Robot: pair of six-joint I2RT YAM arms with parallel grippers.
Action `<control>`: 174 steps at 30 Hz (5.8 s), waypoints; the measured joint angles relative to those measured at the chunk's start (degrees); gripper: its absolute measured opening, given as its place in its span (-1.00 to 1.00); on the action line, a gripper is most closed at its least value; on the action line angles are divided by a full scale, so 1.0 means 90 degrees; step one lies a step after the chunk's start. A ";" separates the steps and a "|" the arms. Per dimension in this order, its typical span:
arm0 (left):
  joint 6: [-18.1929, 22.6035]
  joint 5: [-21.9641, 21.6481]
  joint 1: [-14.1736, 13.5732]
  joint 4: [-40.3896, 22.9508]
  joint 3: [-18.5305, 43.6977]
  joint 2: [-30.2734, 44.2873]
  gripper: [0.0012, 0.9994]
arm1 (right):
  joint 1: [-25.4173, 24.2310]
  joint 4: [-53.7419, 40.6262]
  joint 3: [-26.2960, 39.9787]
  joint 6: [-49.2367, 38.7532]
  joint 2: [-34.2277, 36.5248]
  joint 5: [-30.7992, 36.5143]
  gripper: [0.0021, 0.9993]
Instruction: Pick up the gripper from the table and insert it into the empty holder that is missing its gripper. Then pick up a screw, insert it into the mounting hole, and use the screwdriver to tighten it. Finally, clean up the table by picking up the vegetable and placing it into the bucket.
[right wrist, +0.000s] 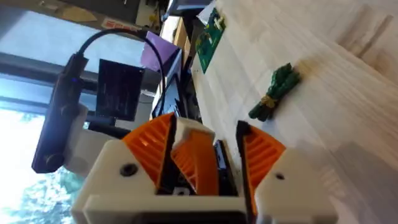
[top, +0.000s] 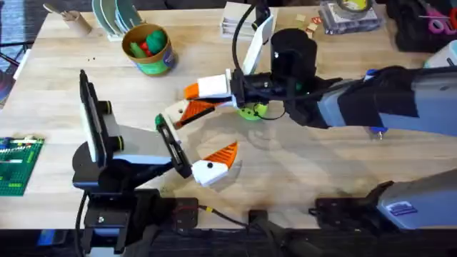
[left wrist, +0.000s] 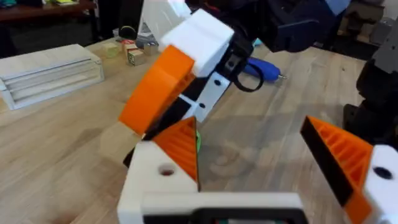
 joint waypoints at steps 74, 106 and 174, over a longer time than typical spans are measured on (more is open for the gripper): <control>0.0000 0.0104 0.0000 -0.0017 0.0000 0.0000 0.98 | -0.0020 -0.9827 0.2415 -0.5272 -0.1052 0.5581 0.66; 0.0000 0.0104 0.0000 -0.0017 0.0000 0.0000 0.99 | 0.0318 -0.9139 0.2404 -0.5265 -0.0206 0.5605 -0.03; 0.0000 0.0104 0.0000 -0.0017 0.0000 0.0000 0.99 | 0.0323 -0.9250 0.2565 -0.5319 0.0015 0.5874 -0.42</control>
